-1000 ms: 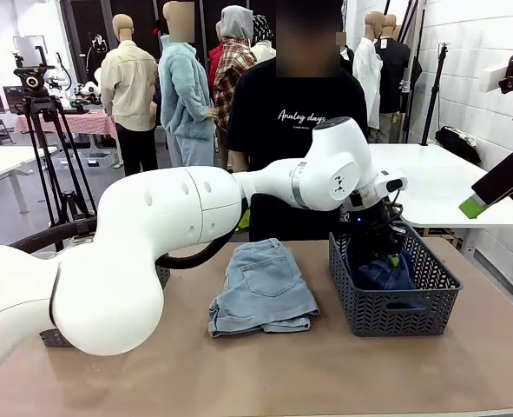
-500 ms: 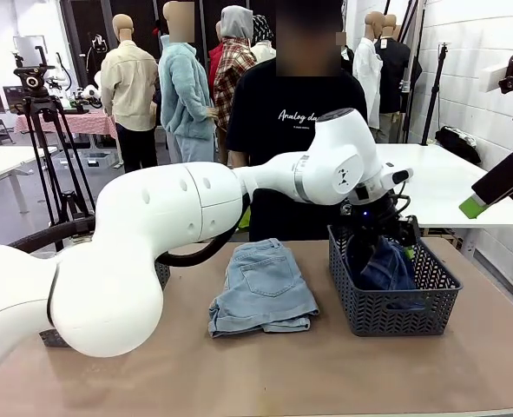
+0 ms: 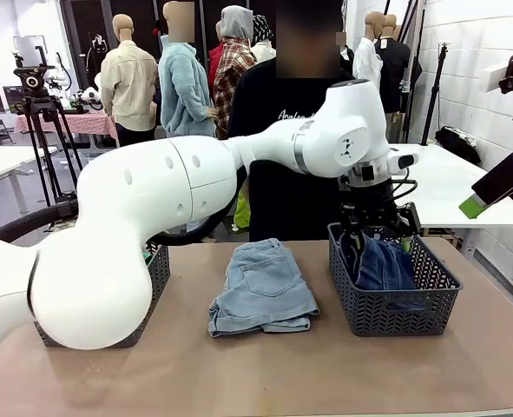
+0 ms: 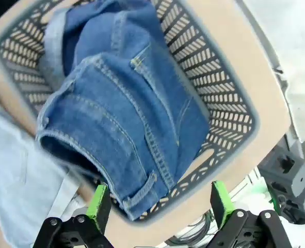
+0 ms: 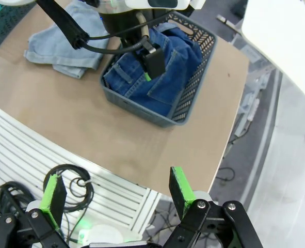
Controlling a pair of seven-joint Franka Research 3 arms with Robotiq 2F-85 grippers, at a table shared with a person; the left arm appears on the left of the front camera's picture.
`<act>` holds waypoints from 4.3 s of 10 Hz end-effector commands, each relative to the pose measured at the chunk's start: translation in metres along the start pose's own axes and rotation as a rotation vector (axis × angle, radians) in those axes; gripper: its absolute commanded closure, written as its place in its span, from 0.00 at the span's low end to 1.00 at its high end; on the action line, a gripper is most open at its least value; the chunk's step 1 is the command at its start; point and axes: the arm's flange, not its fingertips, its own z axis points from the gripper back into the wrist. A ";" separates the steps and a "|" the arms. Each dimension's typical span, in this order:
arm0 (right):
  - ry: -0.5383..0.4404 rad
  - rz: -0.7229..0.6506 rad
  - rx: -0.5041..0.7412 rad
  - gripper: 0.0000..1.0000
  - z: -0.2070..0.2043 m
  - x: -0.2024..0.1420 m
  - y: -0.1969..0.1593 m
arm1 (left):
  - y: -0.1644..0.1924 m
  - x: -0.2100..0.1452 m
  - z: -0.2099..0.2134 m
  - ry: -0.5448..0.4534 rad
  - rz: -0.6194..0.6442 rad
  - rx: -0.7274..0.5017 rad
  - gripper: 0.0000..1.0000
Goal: Sort the tops and bottoms.
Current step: Sort the clothes according to human instructions, then lift clothes from the center of the table with your right hand.
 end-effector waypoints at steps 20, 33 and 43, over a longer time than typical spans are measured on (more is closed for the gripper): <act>-0.003 0.005 0.006 0.00 -0.001 0.003 -0.001 | -0.001 0.001 0.008 -0.025 -0.003 0.008 0.00; -0.003 0.005 0.006 0.00 -0.001 0.003 -0.001 | 0.089 -0.161 0.191 0.374 0.407 0.375 0.00; -0.003 0.005 0.006 0.00 -0.001 0.003 -0.001 | 0.096 -0.189 0.201 0.460 0.398 0.439 0.00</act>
